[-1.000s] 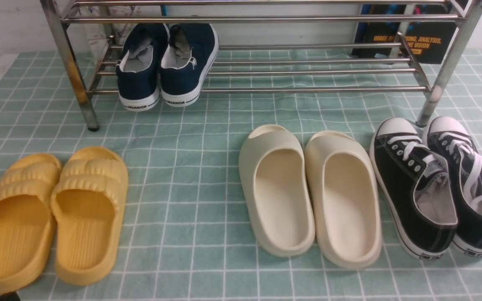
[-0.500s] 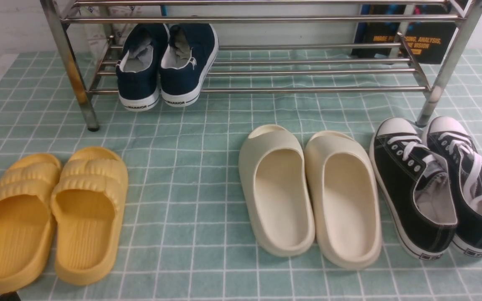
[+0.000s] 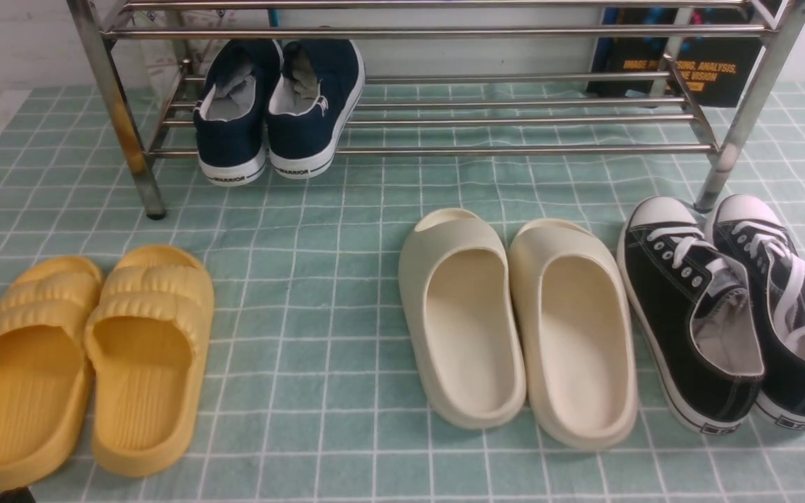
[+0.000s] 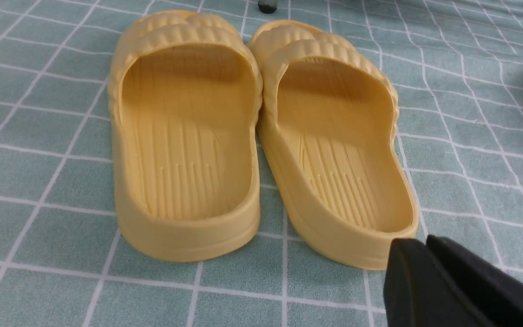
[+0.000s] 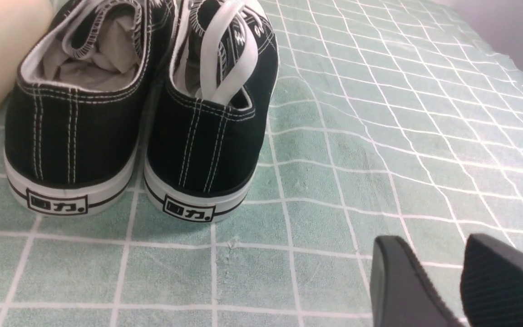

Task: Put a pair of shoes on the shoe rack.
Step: Use the right arm to grab the shoe closest to it

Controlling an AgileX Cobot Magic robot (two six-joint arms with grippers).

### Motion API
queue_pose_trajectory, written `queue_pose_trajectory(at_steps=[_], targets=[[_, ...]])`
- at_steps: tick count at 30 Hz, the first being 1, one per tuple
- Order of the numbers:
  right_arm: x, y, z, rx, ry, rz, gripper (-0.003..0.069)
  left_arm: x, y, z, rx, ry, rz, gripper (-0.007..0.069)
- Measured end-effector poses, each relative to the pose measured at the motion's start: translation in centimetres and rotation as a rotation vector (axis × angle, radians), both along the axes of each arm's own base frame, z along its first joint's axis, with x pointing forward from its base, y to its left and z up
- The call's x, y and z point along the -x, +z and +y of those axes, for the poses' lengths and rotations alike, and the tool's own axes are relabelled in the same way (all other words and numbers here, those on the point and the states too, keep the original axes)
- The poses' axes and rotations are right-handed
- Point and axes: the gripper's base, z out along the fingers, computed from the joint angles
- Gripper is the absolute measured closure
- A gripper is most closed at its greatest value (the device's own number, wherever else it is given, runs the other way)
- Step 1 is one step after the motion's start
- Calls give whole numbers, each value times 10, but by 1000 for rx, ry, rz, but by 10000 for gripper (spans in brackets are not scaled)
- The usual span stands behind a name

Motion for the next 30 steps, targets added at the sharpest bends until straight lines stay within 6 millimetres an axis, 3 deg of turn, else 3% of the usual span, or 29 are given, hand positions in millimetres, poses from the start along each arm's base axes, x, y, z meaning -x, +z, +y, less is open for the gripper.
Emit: queue_pose_trajectory(at_steps=[15, 22, 30], targets=[[0, 0, 0, 7, -1, 0, 412, 0, 0, 0, 0, 0, 0, 564], [0, 1, -4, 105, -12, 9, 412, 0, 0, 0, 0, 0, 0, 563], [-2, 7, 0, -23, -4, -101, 412, 0, 0, 0, 0, 0, 0, 557]])
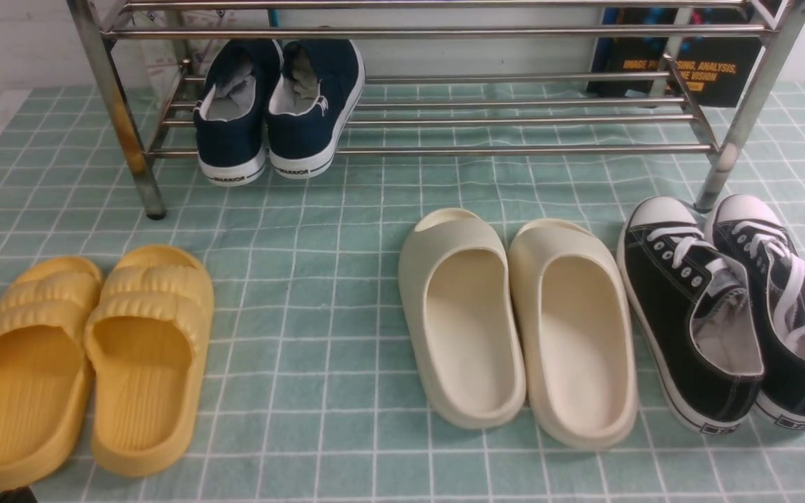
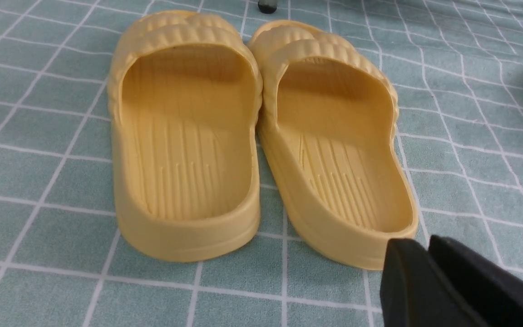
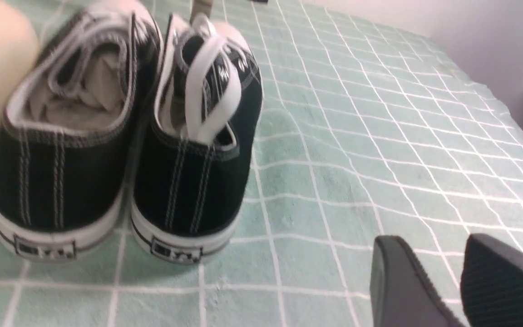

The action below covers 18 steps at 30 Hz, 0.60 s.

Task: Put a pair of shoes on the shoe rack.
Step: Use the right arm to grab the shoe closest to it

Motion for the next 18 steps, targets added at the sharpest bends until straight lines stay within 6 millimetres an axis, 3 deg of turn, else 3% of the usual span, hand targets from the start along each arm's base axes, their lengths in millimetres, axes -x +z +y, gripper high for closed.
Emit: queue_pose_trajectory(at_steps=[6, 14, 16, 17, 18], targets=[[-1, 5, 3, -76, 18, -70, 412, 0, 0, 0, 0, 0, 0, 550], [-1, 6, 2, -51, 16, -73, 412, 0, 0, 0, 0, 0, 0, 544], [-2, 6, 4, -161, 15, -99, 412, 0, 0, 0, 0, 0, 0, 543], [-2, 9, 7, -369, 20, -156, 412, 0, 0, 0, 0, 0, 0, 541], [-2, 9, 7, -381, 23, -162, 412, 0, 0, 0, 0, 0, 0, 541]])
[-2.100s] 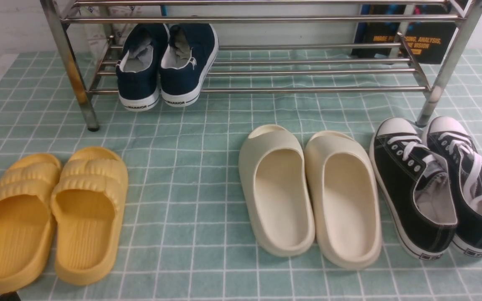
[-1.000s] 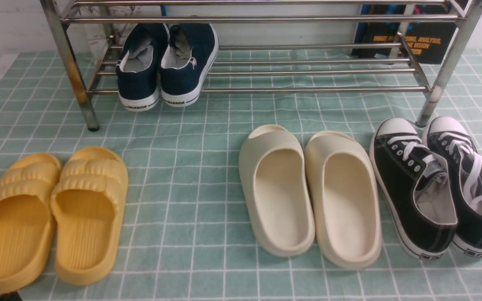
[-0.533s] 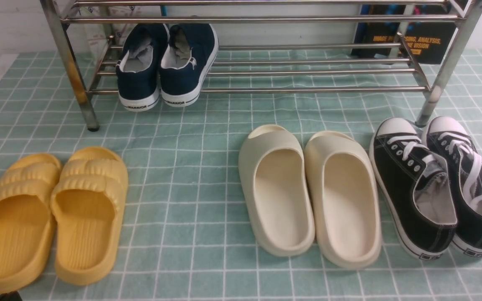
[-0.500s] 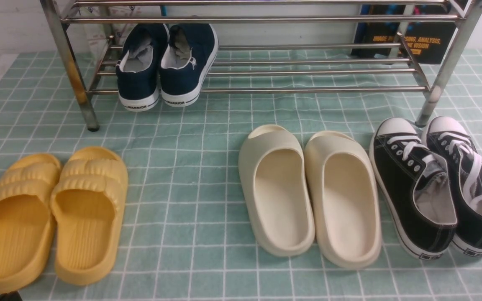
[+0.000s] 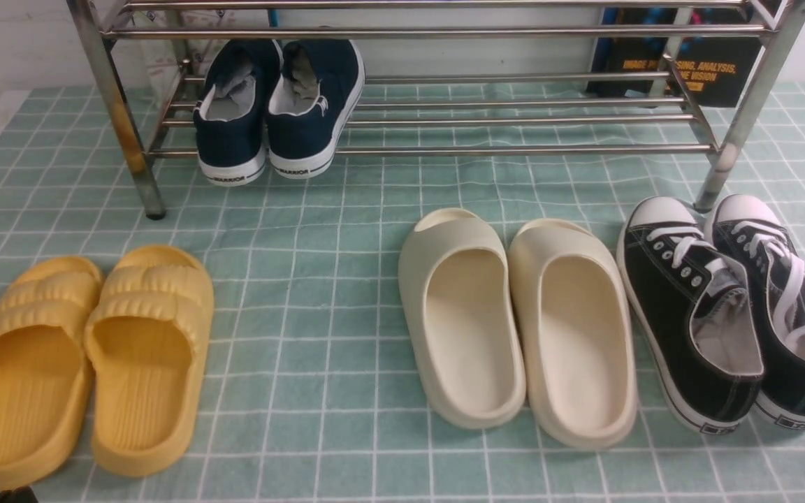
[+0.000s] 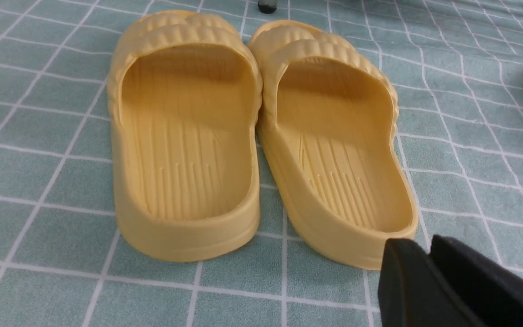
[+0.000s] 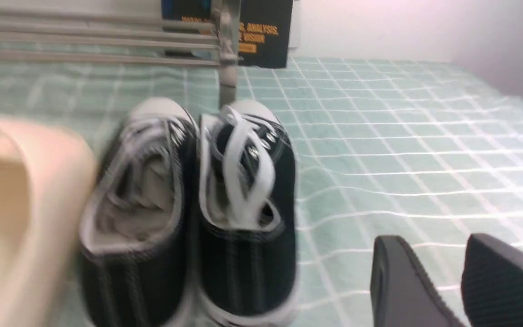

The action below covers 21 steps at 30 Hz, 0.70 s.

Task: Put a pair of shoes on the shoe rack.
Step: Use the right arm to grab the shoe closest to it

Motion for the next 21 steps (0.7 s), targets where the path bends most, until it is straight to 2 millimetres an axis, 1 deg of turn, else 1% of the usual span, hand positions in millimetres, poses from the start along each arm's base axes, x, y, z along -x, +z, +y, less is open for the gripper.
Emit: queue_pose_trajectory(at_steps=[1, 3, 4, 5, 6, 9, 16, 17, 20, 21], targets=[[-1, 4, 3, -245, 15, -66, 412, 0, 0, 0, 0, 0, 0, 538], [-1, 11, 6, -589, 45, -164, 412, 0, 0, 0, 0, 0, 0, 535], [-1, 13, 6, -670, 53, -187, 412, 0, 0, 0, 0, 0, 0, 533], [-1, 13, 6, -705, 56, -196, 412, 0, 0, 0, 0, 0, 0, 533], [-1, 15, 6, -791, 63, -215, 412, 0, 0, 0, 0, 0, 0, 533], [-1, 15, 6, -808, 63, -215, 412, 0, 0, 0, 0, 0, 0, 533], [0, 18, 7, -722, 87, -240, 412, 0, 0, 0, 0, 0, 0, 533], [0, 23, 9, -652, 126, -280, 417, 0, 0, 0, 0, 0, 0, 533], [1, 29, 11, -606, 145, -296, 431, 0, 0, 0, 0, 0, 0, 530], [0, 35, 10, -580, 135, -280, 452, 0, 0, 0, 0, 0, 0, 529]])
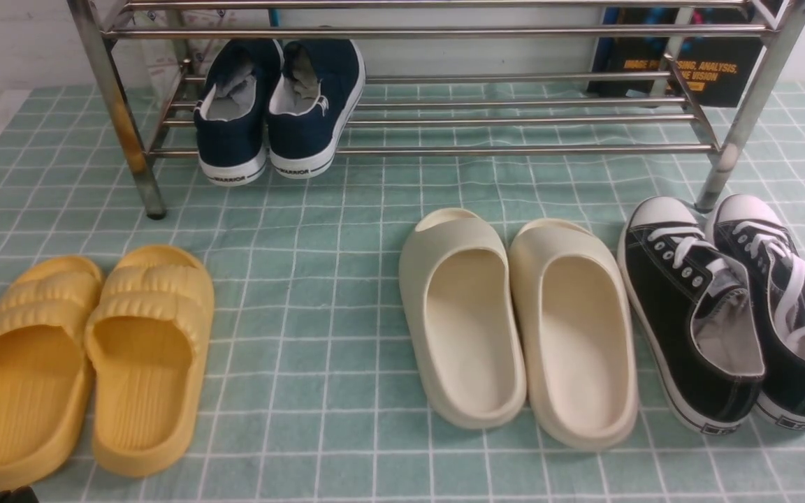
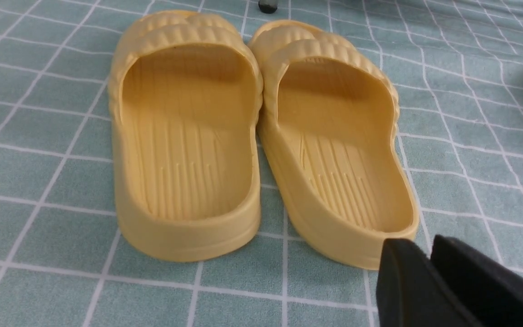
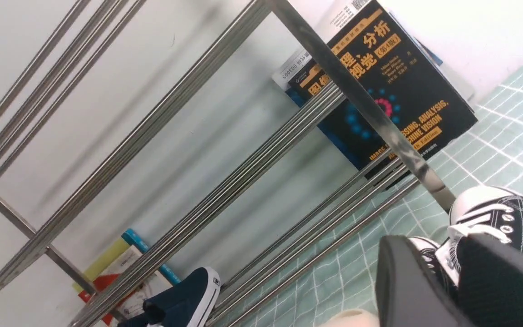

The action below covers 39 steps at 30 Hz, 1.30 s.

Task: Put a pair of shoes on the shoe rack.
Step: Use the right arm to grab the shoe closest to it

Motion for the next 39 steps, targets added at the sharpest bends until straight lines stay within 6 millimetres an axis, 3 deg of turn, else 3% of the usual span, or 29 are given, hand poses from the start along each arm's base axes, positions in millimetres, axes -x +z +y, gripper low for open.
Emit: queue_pose_trajectory(at_steps=[7, 8, 10, 17, 22, 31, 35, 39], targets=[[-15, 53, -4, 221, -66, 69, 608, 0, 0, 0, 0, 0, 0, 522], [-27, 67, -4, 309, -66, 97, 652, 0, 0, 0, 0, 0, 0, 522], [-34, 76, -3, 380, -65, 105, 661, 0, 0, 0, 0, 0, 0, 522], [-100, 94, -1, 875, 13, 260, 662, 0, 0, 0, 0, 0, 0, 522], [-130, 91, -5, 861, 19, 347, 662, 0, 0, 0, 0, 0, 0, 517], [-155, 86, -5, 869, 55, 400, 662, 0, 0, 0, 0, 0, 0, 512], [-154, 98, 20, 901, 321, 270, 662, 0, 0, 0, 0, 0, 0, 505], [-149, 118, 38, 767, 521, 180, 662, 0, 0, 0, 0, 0, 0, 500]])
